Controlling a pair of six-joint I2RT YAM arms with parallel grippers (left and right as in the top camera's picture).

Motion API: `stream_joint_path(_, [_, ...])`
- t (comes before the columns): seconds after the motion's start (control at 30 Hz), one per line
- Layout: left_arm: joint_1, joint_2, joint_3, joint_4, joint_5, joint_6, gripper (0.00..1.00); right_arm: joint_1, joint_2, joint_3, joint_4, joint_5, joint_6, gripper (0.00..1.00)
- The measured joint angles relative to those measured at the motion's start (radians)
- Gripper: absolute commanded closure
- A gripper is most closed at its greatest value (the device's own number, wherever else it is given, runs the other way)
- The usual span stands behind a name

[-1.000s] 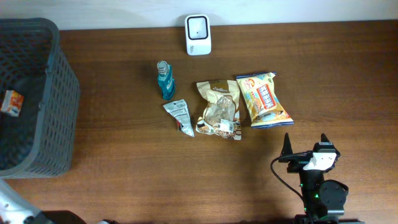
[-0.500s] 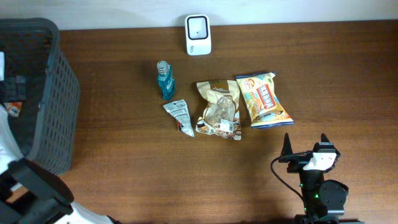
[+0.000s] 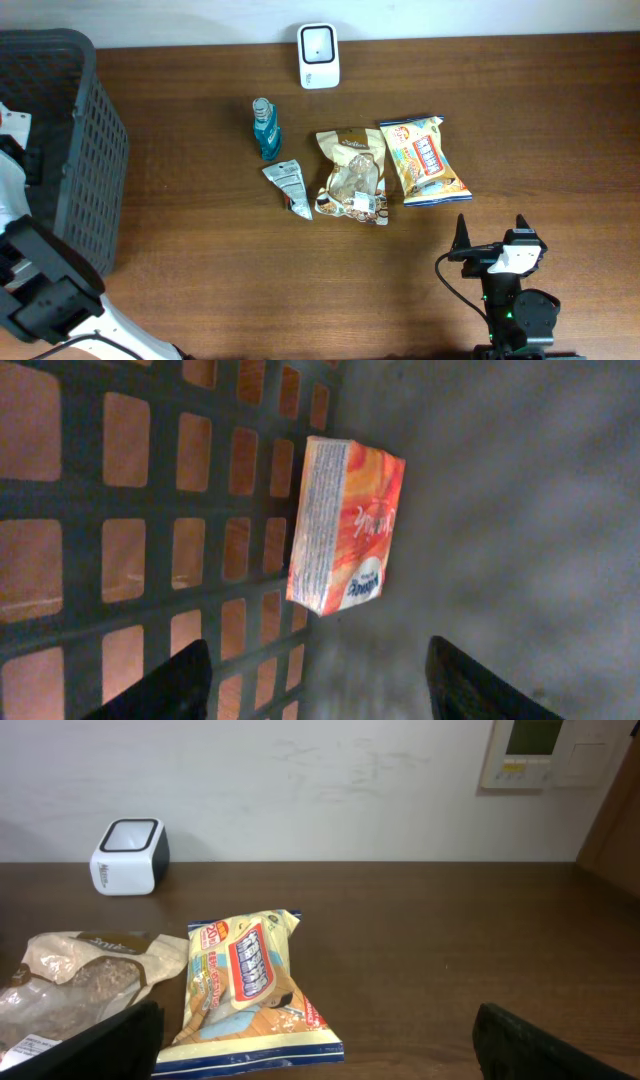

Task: Scan the item barcode

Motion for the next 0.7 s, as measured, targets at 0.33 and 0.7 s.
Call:
stream_joint_path(0.33, [0.0, 0.083, 0.0, 0.036, -0.004, 0.011, 0.35, 0.0, 0.0, 0.0, 0.0, 0.0, 0.0, 0.02])
stream_joint_path(0.7, [-0.001, 0.096, 0.0, 0.093, 0.064, 0.011, 0.42, 0.0, 0.0, 0.0, 0.0, 0.0, 0.0, 0.02])
